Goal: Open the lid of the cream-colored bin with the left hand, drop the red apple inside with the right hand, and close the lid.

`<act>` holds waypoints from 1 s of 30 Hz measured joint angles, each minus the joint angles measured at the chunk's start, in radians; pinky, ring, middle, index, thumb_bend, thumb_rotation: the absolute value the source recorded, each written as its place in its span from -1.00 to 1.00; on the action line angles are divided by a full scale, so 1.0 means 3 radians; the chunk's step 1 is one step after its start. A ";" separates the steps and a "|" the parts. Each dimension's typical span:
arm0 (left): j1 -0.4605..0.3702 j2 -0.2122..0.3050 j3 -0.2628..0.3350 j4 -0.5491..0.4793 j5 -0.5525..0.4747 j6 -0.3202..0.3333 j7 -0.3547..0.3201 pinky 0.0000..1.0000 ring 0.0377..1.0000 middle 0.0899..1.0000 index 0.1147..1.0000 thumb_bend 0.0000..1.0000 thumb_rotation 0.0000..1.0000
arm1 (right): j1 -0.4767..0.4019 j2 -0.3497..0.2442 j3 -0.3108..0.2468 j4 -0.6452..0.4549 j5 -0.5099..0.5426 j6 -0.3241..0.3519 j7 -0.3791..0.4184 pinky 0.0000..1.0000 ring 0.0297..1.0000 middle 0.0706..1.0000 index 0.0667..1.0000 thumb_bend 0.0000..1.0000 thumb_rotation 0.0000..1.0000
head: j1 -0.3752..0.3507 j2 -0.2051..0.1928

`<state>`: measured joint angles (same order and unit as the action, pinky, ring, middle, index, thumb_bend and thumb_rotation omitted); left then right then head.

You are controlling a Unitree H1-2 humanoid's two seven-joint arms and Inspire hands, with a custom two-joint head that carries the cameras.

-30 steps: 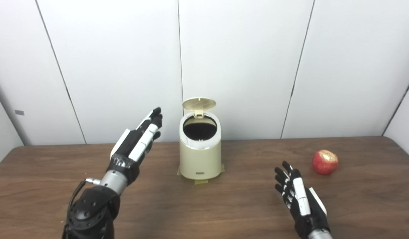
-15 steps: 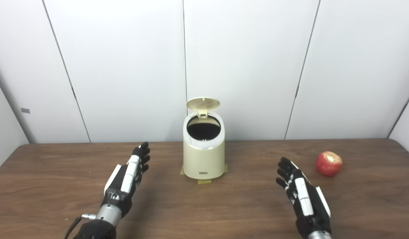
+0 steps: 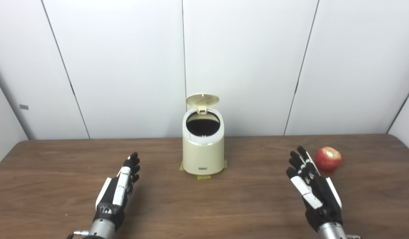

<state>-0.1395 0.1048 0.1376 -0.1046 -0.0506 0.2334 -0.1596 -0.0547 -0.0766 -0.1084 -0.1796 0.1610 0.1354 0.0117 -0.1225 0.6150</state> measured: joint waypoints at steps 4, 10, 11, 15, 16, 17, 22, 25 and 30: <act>0.0030 0.0185 0.0009 -0.0034 0.0022 -0.0069 0.0010 1.00 1.00 1.00 1.00 0.17 0.92 | -0.0050 -0.0105 -0.0010 0.0001 -0.0150 0.0021 -0.0027 0.65 0.84 0.92 0.96 0.64 -0.22 | -0.0128 0.0021; 0.0104 0.0268 0.0011 -0.0086 0.0049 -0.0068 0.0043 1.00 1.00 1.00 1.00 0.24 0.86 | -0.0068 -0.0243 0.0070 -0.0381 -0.0926 0.0463 -0.0226 0.63 0.76 0.81 0.86 0.57 -0.25 | -0.0251 0.0041; 0.0104 0.0267 0.0015 -0.0086 0.0041 -0.0068 0.0045 1.00 1.00 1.00 1.00 0.24 0.85 | -0.0069 -0.0292 0.0109 -0.0442 -0.1095 0.0517 -0.0237 0.60 0.74 0.78 0.84 0.57 -0.25 | -0.0251 0.0041; 0.0103 0.0293 0.0093 -0.0086 -0.0017 -0.0066 0.0046 1.00 1.00 1.00 1.00 0.16 0.85 | -0.0094 -0.0533 0.0169 -0.0525 -0.1677 0.0717 -0.0246 0.66 0.74 0.75 0.84 0.67 -0.28 | -0.0312 0.0046; 0.0103 0.0312 0.0106 -0.0092 -0.0022 -0.0060 0.0047 1.00 1.00 1.00 1.00 0.19 0.84 | -0.0101 -0.0596 0.0177 -0.0529 -0.1829 0.0785 -0.0243 0.63 0.74 0.75 0.84 0.68 -0.26 | -0.0414 0.0061; 0.0103 0.0328 0.0115 -0.0105 -0.0026 -0.0056 0.0047 1.00 1.00 1.00 1.00 0.20 0.83 | -0.0110 -0.0659 0.0183 -0.0530 -0.1952 0.0859 -0.0238 0.62 0.74 0.75 0.84 0.68 -0.26 | -0.0425 0.0062; 0.0104 0.0364 0.0087 -0.0286 -0.0032 0.0004 0.0019 1.00 1.00 1.00 1.00 0.19 0.84 | -0.0216 -0.0769 0.0187 -0.0544 -0.2363 0.1108 -0.0082 0.73 0.87 0.83 0.81 0.65 -0.44 | -0.0599 0.0102; 0.0115 0.0363 0.0048 -0.0395 -0.0032 0.0091 0.0008 1.00 1.00 1.00 1.00 0.12 0.87 | -0.0319 -0.0826 0.0196 -0.0507 -0.2552 0.1112 0.0056 0.65 0.87 0.83 0.81 0.70 -0.47 | -0.0634 0.0108; 0.0155 0.0357 0.0075 -0.0546 -0.0031 0.0272 0.0047 1.00 1.00 1.00 1.00 0.04 0.94 | -0.0535 -0.1013 0.0101 -0.0226 -0.3086 0.1118 0.0341 0.69 0.95 0.91 0.92 0.69 -0.51 | -0.0788 0.0128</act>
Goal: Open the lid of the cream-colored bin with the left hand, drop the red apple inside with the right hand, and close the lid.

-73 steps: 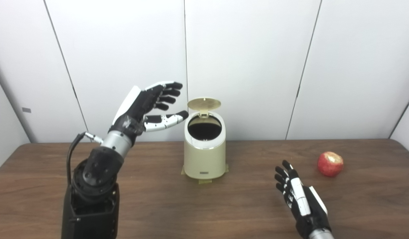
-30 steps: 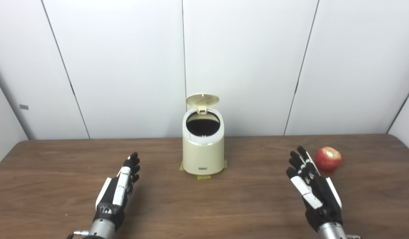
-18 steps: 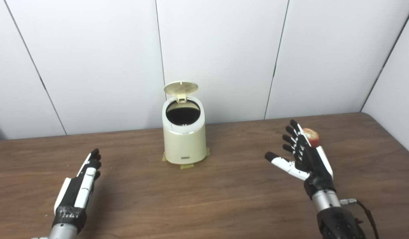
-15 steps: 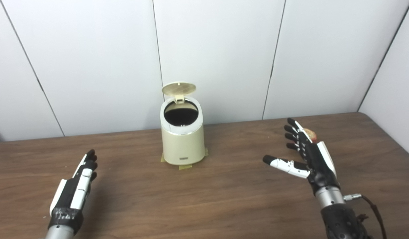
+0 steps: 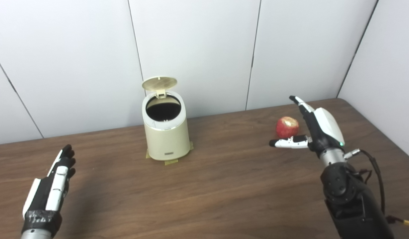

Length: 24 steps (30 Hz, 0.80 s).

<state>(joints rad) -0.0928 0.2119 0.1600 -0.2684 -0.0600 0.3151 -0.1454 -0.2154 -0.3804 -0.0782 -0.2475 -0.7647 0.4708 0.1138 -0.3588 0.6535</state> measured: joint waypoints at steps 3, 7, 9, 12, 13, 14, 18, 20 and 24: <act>-0.0009 0.0001 0.0045 -0.0053 -0.0001 0.0105 0.0064 1.00 1.00 1.00 1.00 0.03 0.94 | -0.0091 -0.0053 0.0029 0.0130 -0.0395 -0.0001 0.0228 0.72 0.96 0.91 0.94 0.72 -0.50 | -0.0067 0.0000; -0.0017 0.0003 0.0050 -0.0198 0.0000 0.0263 0.0088 1.00 1.00 1.00 1.00 0.17 0.79 | -0.0274 -0.0067 0.0035 0.0439 -0.0660 -0.0001 0.0502 0.61 0.91 0.90 0.93 0.74 -0.56 | -0.0133 0.0015; -0.0017 0.0003 0.0053 -0.0258 0.0000 0.0330 0.0092 1.00 1.00 1.00 1.00 0.15 0.78 | -0.0369 -0.0078 0.0025 0.0566 -0.0736 0.0000 0.0608 0.56 0.89 0.90 0.92 0.74 -0.55 | -0.0199 0.0031; -0.0015 0.0011 0.0067 -0.0305 0.0022 0.0354 0.0105 1.00 1.00 1.00 1.00 0.11 0.78 | -0.0535 -0.0079 -0.0002 0.0735 -0.0815 -0.0001 0.0719 0.48 0.88 0.91 0.92 0.74 -0.49 | -0.0235 0.0046; -0.0015 0.0021 0.0070 -0.0318 0.0028 0.0367 0.0108 1.00 1.00 1.00 1.00 0.12 0.77 | -0.0586 -0.0080 -0.0020 0.0781 -0.0823 0.0000 0.0757 0.46 0.86 0.91 0.93 0.74 -0.48 | -0.0236 0.0051; -0.0014 0.0033 0.0081 -0.0330 0.0030 0.0395 0.0111 1.00 1.00 1.00 1.00 0.13 0.76 | -0.0635 -0.0081 -0.0028 0.0831 -0.0846 -0.0001 0.0781 0.44 0.86 0.92 0.94 0.73 -0.46 | -0.0231 0.0056; 0.0016 0.0072 0.0129 -0.0430 0.0029 0.0506 0.0124 1.00 1.00 1.00 1.00 0.10 0.78 | -0.0813 -0.0111 -0.0028 0.1034 -0.0950 -0.0001 0.0965 0.39 0.79 0.89 0.94 0.73 -0.44 | -0.0225 0.0072; 0.0024 0.0080 0.0142 -0.0437 0.0026 0.0510 0.0124 1.00 1.00 1.00 0.99 0.09 0.77 | -0.0879 -0.0132 0.0005 0.1182 -0.0982 -0.0001 0.0988 0.39 0.78 0.87 0.92 0.74 -0.43 | -0.0256 0.0072; 0.0053 0.0094 0.0142 -0.0436 0.0028 0.0509 0.0120 0.99 1.00 1.00 1.00 0.17 0.70 | -0.0980 -0.0214 0.0132 0.1514 -0.0963 -0.0002 0.0972 0.39 0.76 0.85 0.91 0.74 -0.41 | -0.0312 0.0051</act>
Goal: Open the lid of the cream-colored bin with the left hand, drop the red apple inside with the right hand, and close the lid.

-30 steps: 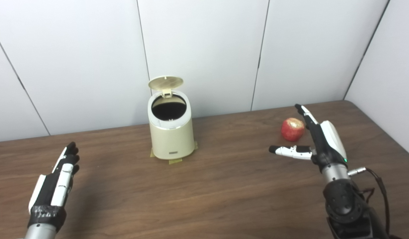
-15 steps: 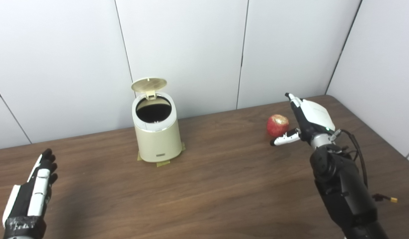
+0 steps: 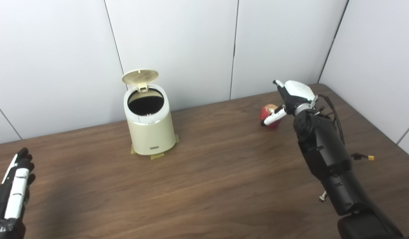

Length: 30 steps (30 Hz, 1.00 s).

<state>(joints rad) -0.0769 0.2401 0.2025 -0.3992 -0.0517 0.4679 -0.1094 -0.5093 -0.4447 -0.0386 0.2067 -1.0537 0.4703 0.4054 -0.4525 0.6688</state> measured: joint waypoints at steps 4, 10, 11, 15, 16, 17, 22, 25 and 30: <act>0.0002 0.0004 -0.0003 0.0005 0.0000 0.0000 0.0000 0.93 1.00 1.00 1.00 0.16 0.71 | -0.0029 -0.0069 0.0093 0.0087 0.0049 0.0000 -0.0005 0.38 0.75 0.86 0.91 0.74 -0.44 | -0.0005 -0.0005; 0.0001 0.0005 -0.0007 0.0007 0.0002 0.0000 -0.0001 0.90 0.99 0.99 1.00 0.12 0.72 | -0.0160 -0.0229 0.0251 0.0339 0.0318 -0.0017 -0.0015 0.44 0.82 0.91 0.88 0.75 -0.42 | -0.0010 -0.0015; 0.0001 0.0005 -0.0013 0.0007 0.0009 0.0000 0.0001 0.88 0.98 0.98 1.00 0.11 0.71 | -0.0182 -0.0252 0.0285 0.0403 0.0368 -0.0018 -0.0017 0.45 0.82 0.91 0.87 0.74 -0.42 | -0.0010 -0.0015; 0.0001 0.0003 -0.0057 0.0007 0.0047 -0.0001 0.0006 0.90 0.96 0.96 1.00 -0.01 0.71 | -0.0209 -0.0289 0.0432 0.0491 0.0513 -0.0023 -0.0037 0.39 0.74 0.85 0.81 0.78 -0.46 | 0.0005 -0.0020; 0.0000 0.0002 -0.0068 0.0007 0.0053 -0.0001 0.0008 0.92 0.96 0.96 1.00 -0.04 0.71 | -0.0211 -0.0289 0.0458 0.0507 0.0544 -0.0025 -0.0058 0.38 0.73 0.84 0.80 0.78 -0.46 | 0.0005 -0.0015; 0.0001 0.0002 -0.0084 0.0007 0.0069 -0.0002 0.0010 0.96 0.97 0.95 1.00 -0.05 0.71 | -0.0211 -0.0289 0.0479 0.0517 0.0574 -0.0025 -0.0083 0.37 0.72 0.84 0.78 0.78 -0.46 | 0.0010 -0.0010; 0.0000 0.0002 -0.0145 0.0006 0.0181 -0.0001 0.0068 1.00 1.00 0.96 1.00 -0.06 0.66 | -0.0260 -0.0288 0.0573 0.0615 0.0667 -0.0018 -0.0147 0.38 0.70 0.80 0.74 0.75 -0.44 | 0.0026 0.0000; 0.0000 -0.0001 -0.0158 0.0006 0.0193 -0.0001 0.0087 1.00 1.00 0.96 1.00 0.01 0.63 | -0.0283 -0.0290 0.0624 0.0636 0.0704 -0.0015 -0.0172 0.36 0.66 0.76 0.73 0.74 -0.45 | 0.0036 0.0000; -0.0001 -0.0017 -0.0166 0.0006 0.0193 0.0000 0.0095 0.99 1.00 0.98 1.00 0.00 0.57 | -0.0298 -0.0290 0.0667 0.0637 0.0762 -0.0015 -0.0227 0.35 0.63 0.69 0.72 0.75 -0.49 | 0.0051 0.0000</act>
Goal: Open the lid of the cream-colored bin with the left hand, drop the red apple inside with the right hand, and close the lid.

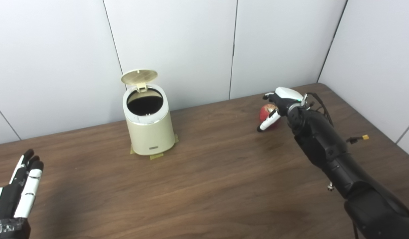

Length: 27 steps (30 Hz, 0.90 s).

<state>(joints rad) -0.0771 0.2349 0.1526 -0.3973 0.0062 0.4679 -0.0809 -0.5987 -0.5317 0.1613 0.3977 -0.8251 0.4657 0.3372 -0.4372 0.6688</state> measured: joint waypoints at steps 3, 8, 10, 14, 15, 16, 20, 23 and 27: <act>-0.0001 -0.0012 -0.0005 0.0000 0.0001 0.0003 0.0014 1.00 1.00 0.99 1.00 0.00 0.54 | -0.0001 0.0000 0.0038 0.0010 0.0028 -0.0002 -0.0055 0.35 0.62 0.67 0.71 0.74 -0.52 | 0.0005 0.0000; -0.0002 -0.0043 -0.0017 0.0000 0.0008 0.0003 0.0029 1.00 1.00 0.97 1.00 -0.07 0.54 | -0.0001 -0.0005 0.0112 0.0062 0.0058 -0.0017 -0.0169 0.26 0.49 0.54 0.58 0.65 -0.63 | 0.0021 0.0000; -0.0004 -0.0043 -0.0028 0.0000 0.0019 0.0003 0.0029 1.00 1.00 0.97 1.00 -0.11 0.54 | 0.0001 -0.0015 0.0136 0.0066 0.0072 -0.0048 -0.0215 0.25 0.44 0.47 0.47 0.60 -0.75 | 0.0026 0.0005; -0.0010 -0.0044 -0.0035 -0.0002 0.0025 0.0004 0.0029 1.00 1.00 0.98 1.00 -0.07 0.55 | 0.0009 -0.0028 0.0124 0.0083 0.0200 -0.0214 -0.0357 0.15 0.20 0.27 0.11 0.28 -0.85 | 0.0031 0.0015; -0.0011 -0.0045 -0.0034 -0.0003 0.0025 0.0005 0.0029 1.00 1.00 0.98 1.00 -0.03 0.58 | 0.0014 -0.0036 0.0127 0.0101 0.0211 -0.0266 -0.0384 0.12 0.16 0.23 -0.01 0.13 -0.79 | 0.0031 0.0015; -0.0011 -0.0049 -0.0032 -0.0007 0.0024 0.0008 0.0030 1.00 0.98 0.97 1.00 -0.02 0.59 | 0.0025 -0.0046 0.0133 0.0115 0.0222 -0.0300 -0.0413 0.12 0.14 0.21 -0.04 0.08 -0.77 | 0.0036 0.0020; -0.0016 -0.0143 0.0035 -0.0047 -0.0047 0.0019 0.0073 0.91 0.89 0.97 1.00 -0.13 0.63 | 0.0052 -0.0076 0.0162 0.0218 0.0226 -0.0470 -0.0626 0.01 -0.04 -0.03 -0.11 0.05 -0.99 | 0.0061 0.0036; -0.0035 -0.0212 0.0039 -0.0117 -0.0079 0.0020 0.0102 0.99 0.92 0.98 0.99 -0.20 0.65 | 0.0053 -0.0128 0.0218 0.0346 0.0196 -0.0655 -0.0847 -0.10 -0.18 -0.04 -0.09 0.04 -1.00 | 0.0102 0.0041; -0.0051 -0.0212 0.0041 -0.0121 -0.0102 0.0020 0.0111 1.00 0.99 1.00 0.93 -0.18 0.63 | 0.0062 -0.0152 0.0254 0.0453 0.0170 -0.0703 -0.1081 -0.11 -0.22 -0.02 -0.09 0.03 -1.00 | 0.0128 0.0046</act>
<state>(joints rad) -0.0924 0.1712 0.1649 -0.4335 -0.0244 0.4738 -0.0477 -0.5800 -0.5773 0.2376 0.5336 -0.7742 0.2547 0.0129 -0.3989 0.6826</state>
